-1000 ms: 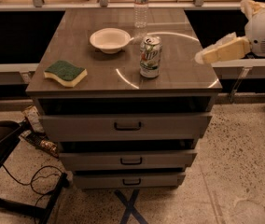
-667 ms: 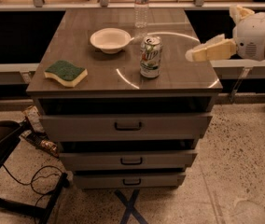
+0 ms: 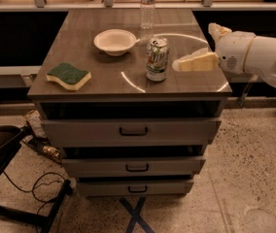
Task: Move 7up can near water bottle
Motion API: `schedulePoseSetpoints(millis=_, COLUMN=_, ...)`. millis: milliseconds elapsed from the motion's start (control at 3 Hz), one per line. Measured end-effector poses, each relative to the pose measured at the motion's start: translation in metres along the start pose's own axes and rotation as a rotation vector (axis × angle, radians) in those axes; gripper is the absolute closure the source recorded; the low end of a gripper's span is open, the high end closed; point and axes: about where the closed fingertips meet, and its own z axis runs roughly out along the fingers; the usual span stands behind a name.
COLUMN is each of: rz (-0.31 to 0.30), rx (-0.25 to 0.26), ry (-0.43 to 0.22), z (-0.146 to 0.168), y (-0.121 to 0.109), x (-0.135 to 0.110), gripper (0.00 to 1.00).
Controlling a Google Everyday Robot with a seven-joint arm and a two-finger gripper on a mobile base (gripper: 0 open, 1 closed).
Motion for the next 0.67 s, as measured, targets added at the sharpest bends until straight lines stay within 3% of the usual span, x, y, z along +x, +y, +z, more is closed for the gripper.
schedulePoseSetpoints(millis=667, rz=0.041, rx=-0.058, ry=-0.117, z=0.039, y=0.005, x=0.013, gripper=0.00)
